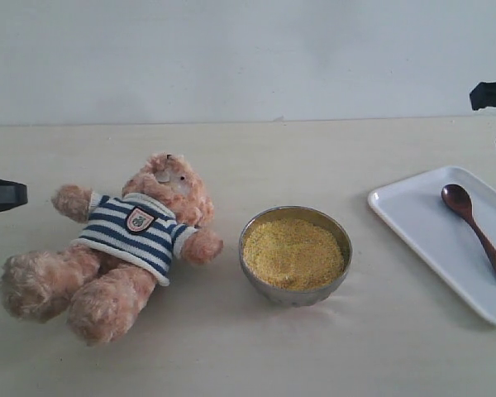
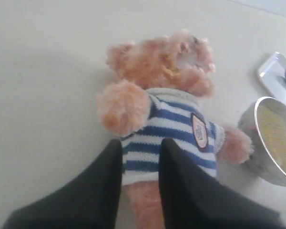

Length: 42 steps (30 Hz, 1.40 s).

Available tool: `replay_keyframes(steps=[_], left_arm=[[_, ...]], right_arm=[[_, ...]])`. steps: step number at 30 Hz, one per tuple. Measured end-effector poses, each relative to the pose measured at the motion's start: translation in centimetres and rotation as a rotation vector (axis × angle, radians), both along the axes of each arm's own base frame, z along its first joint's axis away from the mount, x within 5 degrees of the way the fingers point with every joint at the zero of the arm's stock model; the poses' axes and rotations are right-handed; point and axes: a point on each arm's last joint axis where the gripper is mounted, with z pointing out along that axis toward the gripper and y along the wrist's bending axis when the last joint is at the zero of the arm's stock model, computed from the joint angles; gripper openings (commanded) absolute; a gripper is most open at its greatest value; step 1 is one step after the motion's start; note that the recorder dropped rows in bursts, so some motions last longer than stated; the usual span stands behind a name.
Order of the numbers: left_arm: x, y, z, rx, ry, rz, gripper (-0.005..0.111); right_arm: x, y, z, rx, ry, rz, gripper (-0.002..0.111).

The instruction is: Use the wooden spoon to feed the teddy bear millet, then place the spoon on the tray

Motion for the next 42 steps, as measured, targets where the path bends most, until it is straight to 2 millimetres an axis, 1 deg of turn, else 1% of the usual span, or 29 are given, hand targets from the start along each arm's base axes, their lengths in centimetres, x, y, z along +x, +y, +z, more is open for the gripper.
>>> replay_keyframes(steps=[1, 2, 6, 10, 15, 18, 21, 24, 28, 31, 36, 39, 42], left_arm=[[-0.2, 0.1, 0.5, 0.020, -0.007, 0.025, 0.007], [-0.4, 0.3, 1.0, 0.038, -0.015, 0.053, 0.005], [-1.3, 0.7, 3.4, 0.076, -0.072, 0.169, 0.005], [-2.5, 1.3, 6.1, 0.077, -0.144, 0.352, 0.005], [-4.8, 2.4, 9.8, 0.035, -0.276, 0.646, 0.005], [-6.2, 3.1, 11.5, -0.004, -0.357, 0.803, 0.005], [-7.7, 3.5, 12.4, -0.031, -0.422, 0.904, 0.005], [-9.1, 3.2, 12.9, -0.035, -0.470, 0.925, 0.005], [-10.6, 2.4, 13.4, 0.014, -0.529, 0.875, 0.005], [-12.0, 1.6, 14.4, 0.006, -0.594, 0.840, 0.005], [-15.3, -0.6, 16.1, -0.044, -0.730, 0.736, 0.005], [-16.5, -1.2, 16.6, -0.066, -0.772, 0.702, 0.005], [-16.7, -1.1, 16.7, -0.063, -0.788, 0.716, 0.005]], right_arm=[[0.0, 0.0, 0.0, 0.006, -0.001, 0.000, 0.000], [0.0, 0.1, 0.0, 0.010, -0.003, -0.002, 0.000], [0.0, 0.1, 0.0, 0.018, -0.004, -0.005, 0.000], [0.0, 0.1, 0.0, 0.021, -0.004, -0.006, 0.000], [0.1, 0.3, 0.1, 0.032, -0.007, -0.002, 0.000], [0.1, 0.3, 0.1, 0.040, -0.009, 0.001, 0.000], [0.1, 0.4, 0.1, 0.052, -0.011, -0.001, 0.000], [0.1, 0.5, 0.2, 0.069, -0.012, -0.005, 0.000], [0.1, 0.6, 0.2, 0.081, -0.013, -0.009, 0.000], [0.0, 0.7, 0.2, 0.081, -0.003, 0.003, 0.000], [-0.1, 0.7, 0.2, 0.074, -0.001, 0.025, 0.000], [-0.4, 0.7, 1.3, 0.068, -0.058, 0.016, 0.000], [-1.0, 0.6, 3.9, 0.065, -0.190, -0.008, 0.000]])
